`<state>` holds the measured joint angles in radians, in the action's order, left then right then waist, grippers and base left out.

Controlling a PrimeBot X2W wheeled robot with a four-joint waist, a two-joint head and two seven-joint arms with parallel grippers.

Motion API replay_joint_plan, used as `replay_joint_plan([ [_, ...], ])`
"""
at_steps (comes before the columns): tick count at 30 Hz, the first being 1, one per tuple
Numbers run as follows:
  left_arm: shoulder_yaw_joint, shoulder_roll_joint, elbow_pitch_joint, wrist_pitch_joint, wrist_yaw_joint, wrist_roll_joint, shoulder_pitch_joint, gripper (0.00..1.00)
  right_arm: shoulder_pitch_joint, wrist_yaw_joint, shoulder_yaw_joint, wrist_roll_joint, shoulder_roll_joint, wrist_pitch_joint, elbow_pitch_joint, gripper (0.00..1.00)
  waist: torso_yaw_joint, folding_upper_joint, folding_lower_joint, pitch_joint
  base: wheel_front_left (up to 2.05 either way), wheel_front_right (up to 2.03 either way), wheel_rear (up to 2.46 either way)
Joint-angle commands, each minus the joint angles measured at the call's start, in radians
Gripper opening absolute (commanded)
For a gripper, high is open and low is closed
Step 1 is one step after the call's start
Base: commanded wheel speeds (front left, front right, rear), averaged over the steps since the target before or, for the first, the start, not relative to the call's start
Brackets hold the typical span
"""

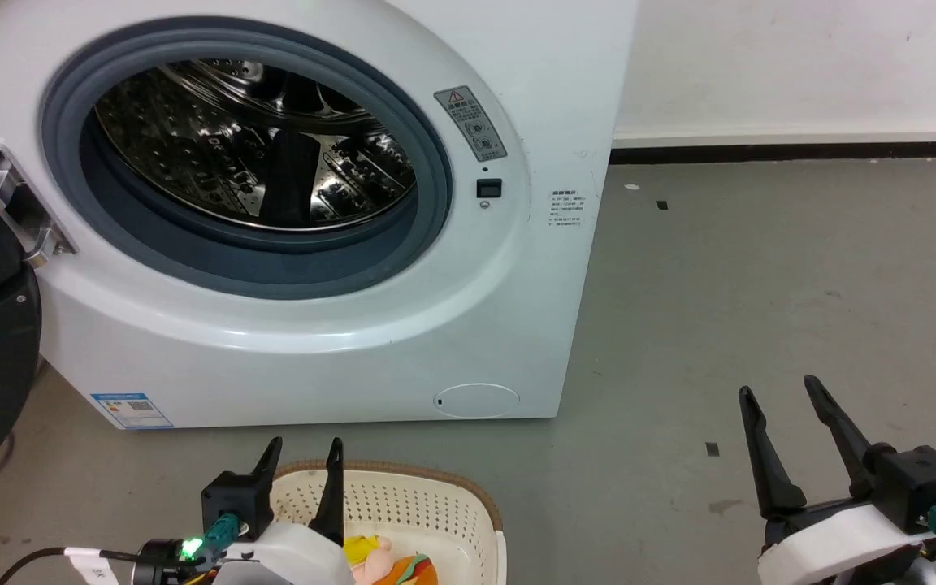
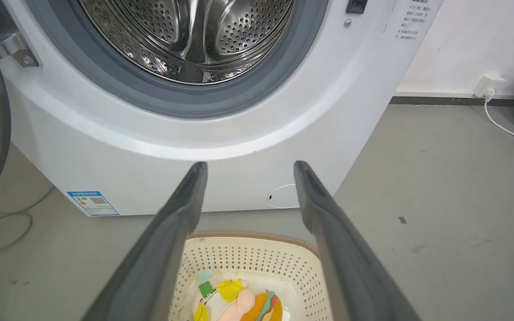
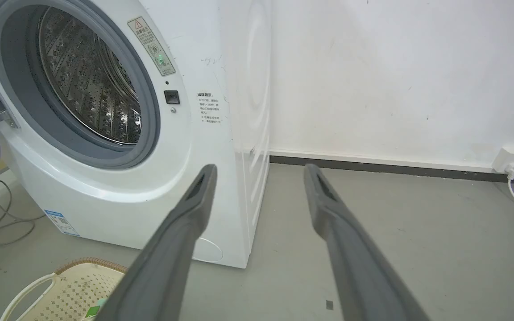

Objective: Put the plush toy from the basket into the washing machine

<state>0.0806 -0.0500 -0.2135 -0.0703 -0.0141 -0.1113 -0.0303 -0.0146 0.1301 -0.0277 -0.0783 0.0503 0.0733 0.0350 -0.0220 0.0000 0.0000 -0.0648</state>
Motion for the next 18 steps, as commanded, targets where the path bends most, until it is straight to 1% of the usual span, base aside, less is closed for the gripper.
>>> replay_joint_plan([
  [1,0.004,-0.001,-0.015,-0.008,0.005,-0.01,-0.021,1.0,0.008,0.0,-0.001,-0.005,0.0,0.012,0.008,1.0,-0.003,0.0,0.0,-0.006,0.0,0.0,0.0],
  [18,0.029,-0.025,-0.241,-0.048,0.021,-0.066,-0.133,1.0,0.049,0.0,-0.011,-0.017,0.0,0.047,0.037,1.0,-0.041,0.0,0.0,-0.133,0.0,0.0,0.0],
])
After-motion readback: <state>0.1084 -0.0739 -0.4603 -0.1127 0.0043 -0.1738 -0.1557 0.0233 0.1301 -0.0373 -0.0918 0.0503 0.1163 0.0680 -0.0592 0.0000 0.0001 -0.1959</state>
